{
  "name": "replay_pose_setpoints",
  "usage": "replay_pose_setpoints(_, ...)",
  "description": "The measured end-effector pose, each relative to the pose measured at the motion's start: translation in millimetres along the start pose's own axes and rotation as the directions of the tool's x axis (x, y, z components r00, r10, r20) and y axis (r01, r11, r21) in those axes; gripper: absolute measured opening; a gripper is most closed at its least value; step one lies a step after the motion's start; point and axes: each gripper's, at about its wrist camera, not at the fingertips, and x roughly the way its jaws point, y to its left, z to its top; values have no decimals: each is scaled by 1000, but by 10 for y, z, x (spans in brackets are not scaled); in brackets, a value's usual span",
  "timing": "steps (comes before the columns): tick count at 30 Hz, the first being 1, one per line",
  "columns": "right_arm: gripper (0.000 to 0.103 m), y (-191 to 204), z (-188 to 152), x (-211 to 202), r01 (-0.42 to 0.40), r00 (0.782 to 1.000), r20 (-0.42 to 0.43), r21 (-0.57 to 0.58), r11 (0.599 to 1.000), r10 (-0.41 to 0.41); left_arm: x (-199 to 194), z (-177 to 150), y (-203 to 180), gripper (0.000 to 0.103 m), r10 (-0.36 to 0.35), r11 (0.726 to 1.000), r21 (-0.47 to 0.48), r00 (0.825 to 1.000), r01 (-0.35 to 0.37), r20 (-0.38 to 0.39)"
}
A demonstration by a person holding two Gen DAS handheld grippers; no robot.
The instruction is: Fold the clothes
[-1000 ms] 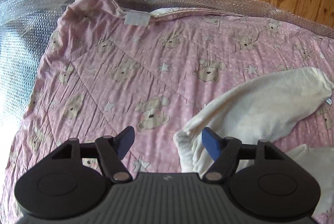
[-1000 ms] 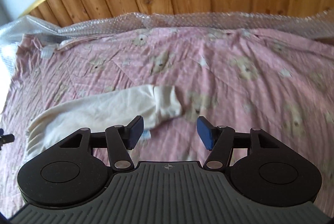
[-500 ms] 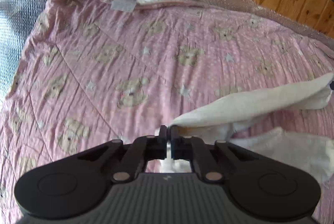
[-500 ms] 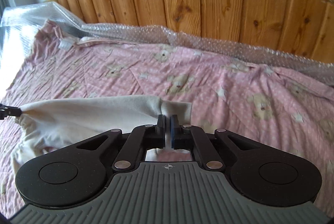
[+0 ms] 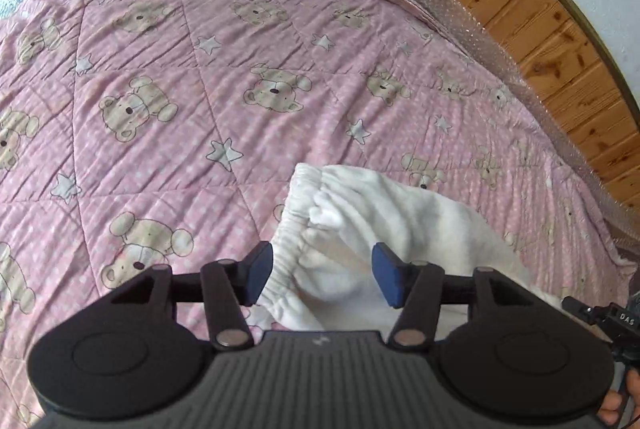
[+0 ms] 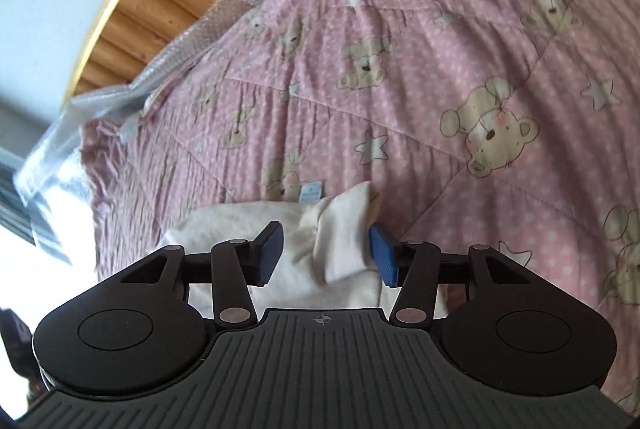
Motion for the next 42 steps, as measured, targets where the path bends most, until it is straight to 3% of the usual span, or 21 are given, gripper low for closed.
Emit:
replay_pose_setpoints(3, 54, -23, -36, 53, -14, 1000, 4, 73, 997, 14, 46, 47, -38, 70, -14, 1000, -20, 1000, 15, 10)
replay_pose_setpoints(7, 52, -19, -97, 224, 39, 999, -24, 58, 998, -38, 317, 116, -145, 69, 38, 999, 6, 999, -38, 5)
replay_pose_setpoints(8, 43, 0, -106, 254, 48, 999, -20, 39, 998, -48, 379, 142, -173, 64, 52, 999, 12, 999, -52, 6)
replay_pose_setpoints(9, 15, 21, -114, 280, 56, 998, -14, 20, 998, -56, 406, 170, -195, 49, 56, 998, 18, 998, -56, 12)
replay_pose_setpoints(10, 8, 61, -116, 291, 66, 998, -5, -6, 998, -66, 410, 193, -210, 35, 48, 999, 24, 999, -48, 20)
replay_pose_setpoints(11, 8, 113, -96, 267, 72, 997, 23, -31, 997, -71, 388, 213, -221, 3, 32, 999, 29, 999, -33, 25)
replay_pose_setpoints(14, 6, 255, -49, -13, 45, 994, 104, -80, 996, -36, 162, 205, -229, 4, -33, 998, 63, 998, 30, 45)
replay_pose_setpoints(17, 6, 265, -76, -293, 28, 991, 130, -93, 995, -16, -5, 56, -119, 4, -58, 991, 119, 998, 57, 6)
replay_pose_setpoints(22, 5, -20, -360, -266, 122, 991, 62, -83, 989, -117, 251, -257, 52, 4, 16, 988, 157, 994, 2, -111)
replay_pose_setpoints(25, 2, -191, -530, -250, 178, 984, 21, -80, 981, -177, 246, -299, 39, 4, 21, 984, 178, 994, -1, -109)
replay_pose_setpoints(27, 2, -198, -550, -322, 170, 985, 37, -74, 983, -167, 211, -303, 29, 5, 19, 981, 193, 995, 1, -103)
replay_pose_setpoints(32, 2, -113, -557, -273, 250, 968, 62, -179, 951, -243, 303, -350, 13, 10, 85, 964, 262, 990, -54, -108)
replay_pose_setpoints(34, 2, -97, -582, -239, 272, 962, 70, -218, 937, -263, 235, -354, -27, 14, 87, 958, 282, 992, -56, -95)
replay_pose_setpoints(36, 5, -22, -586, -295, 295, 955, 83, -236, 926, -283, 80, -352, -45, 29, 87, 951, 301, 995, -66, -58)
replay_pose_setpoints(37, 8, 36, -584, -362, 317, 948, 108, -242, 917, -299, -10, -350, -51, 33, 87, 948, 310, 996, -72, -35)
replay_pose_setpoints(38, 19, 94, -582, -433, 339, 940, 135, -246, 908, -314, -111, -345, -53, 37, 94, 944, 318, 996, -87, -4)
replay_pose_setpoints(40, 23, 262, -577, -628, 379, 918, 228, -275, 884, -323, -323, -312, -33, 37, 114, 944, 303, 991, -130, 68)
replay_pose_setpoints(42, 23, 435, -582, -728, 370, 916, 283, -326, 870, -284, -431, -232, -21, 37, 93, 960, 255, 990, -118, 110)
